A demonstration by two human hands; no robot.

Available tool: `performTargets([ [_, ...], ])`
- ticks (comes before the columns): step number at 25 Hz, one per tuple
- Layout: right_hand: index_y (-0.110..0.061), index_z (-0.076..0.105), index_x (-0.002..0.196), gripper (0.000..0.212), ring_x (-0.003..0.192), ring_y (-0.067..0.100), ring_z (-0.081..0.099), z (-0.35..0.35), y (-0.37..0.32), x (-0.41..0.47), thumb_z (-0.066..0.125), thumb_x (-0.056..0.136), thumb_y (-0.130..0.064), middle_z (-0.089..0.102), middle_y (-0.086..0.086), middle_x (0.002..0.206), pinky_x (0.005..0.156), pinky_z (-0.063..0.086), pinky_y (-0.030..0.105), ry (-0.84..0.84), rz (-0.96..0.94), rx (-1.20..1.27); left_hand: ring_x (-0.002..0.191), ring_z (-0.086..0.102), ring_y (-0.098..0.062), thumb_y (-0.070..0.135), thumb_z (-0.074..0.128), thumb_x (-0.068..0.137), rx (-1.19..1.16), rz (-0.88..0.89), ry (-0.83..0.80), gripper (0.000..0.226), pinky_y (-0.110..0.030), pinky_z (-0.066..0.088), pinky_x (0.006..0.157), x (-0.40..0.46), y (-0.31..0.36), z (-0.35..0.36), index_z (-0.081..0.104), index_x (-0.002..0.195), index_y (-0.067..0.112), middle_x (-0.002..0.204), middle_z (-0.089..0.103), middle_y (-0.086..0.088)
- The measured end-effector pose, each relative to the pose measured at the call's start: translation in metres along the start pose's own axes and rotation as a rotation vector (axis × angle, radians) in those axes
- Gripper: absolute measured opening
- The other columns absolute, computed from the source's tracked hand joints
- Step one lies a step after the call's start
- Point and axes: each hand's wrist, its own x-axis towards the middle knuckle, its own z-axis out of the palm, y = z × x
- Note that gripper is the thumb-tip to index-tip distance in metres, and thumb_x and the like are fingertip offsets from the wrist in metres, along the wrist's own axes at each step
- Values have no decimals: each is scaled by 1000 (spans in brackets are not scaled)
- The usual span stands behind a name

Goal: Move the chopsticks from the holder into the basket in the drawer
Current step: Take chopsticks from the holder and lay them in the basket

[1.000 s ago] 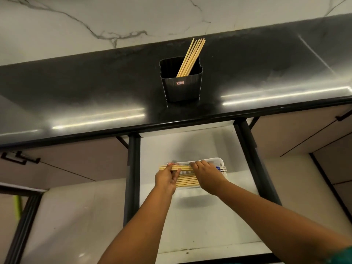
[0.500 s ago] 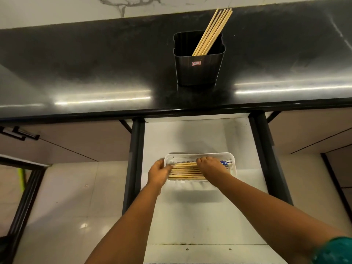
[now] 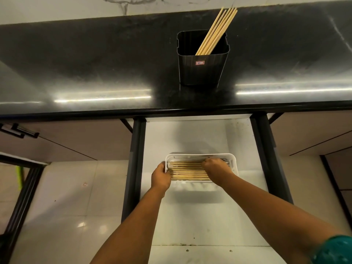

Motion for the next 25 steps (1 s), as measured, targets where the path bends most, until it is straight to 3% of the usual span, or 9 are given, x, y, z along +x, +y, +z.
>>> performTargets([
  [5,-12,67,105,29,96,24,64,10,-5,-5,44,98,-27,69,7,107,91,50,37,86,40,144,103,58,-24,11,45,99,46,-8,20,32,-33,51,87,-2,3,2,49,130,17,123,60,-9],
  [9,-13,65,109,31,100,23,63,10,-17,-22,42,99,-31,68,6,111,95,48,37,191,163,274,131,43,-33,14,51,96,158,127,114,56,-44,41,104,-11,19,2,27,146,14,147,40,-11],
  [13,-10,63,109,25,93,29,63,-33,-25,-28,48,94,-23,68,10,104,81,50,38,368,162,303,137,34,-31,14,54,94,186,307,182,64,-41,37,106,-35,54,-1,21,149,14,152,32,-10],
  [18,-9,58,100,16,76,28,62,-143,-24,-25,55,90,-21,66,10,83,68,51,37,623,121,408,134,37,-26,22,58,92,143,558,216,56,-31,35,103,-67,142,-21,35,142,13,143,45,-8],
  [21,-13,54,92,11,72,24,58,-218,-20,-19,55,89,-24,63,7,80,64,47,37,718,109,426,123,45,-26,24,60,90,160,756,270,33,-30,37,95,-84,216,-37,55,121,14,124,58,-8],
  [23,-13,53,84,12,74,25,58,-260,-16,-14,54,89,-24,64,9,82,62,46,37,792,113,448,111,52,-25,30,60,89,177,811,272,12,-31,38,89,-93,260,-44,61,81,21,100,65,-5],
  [25,-10,56,84,16,79,27,60,-294,-8,-6,50,91,-23,65,11,89,66,49,40,818,107,469,98,57,-25,34,58,89,191,870,282,37,-30,38,83,-102,299,-47,47,56,23,77,62,-2],
])
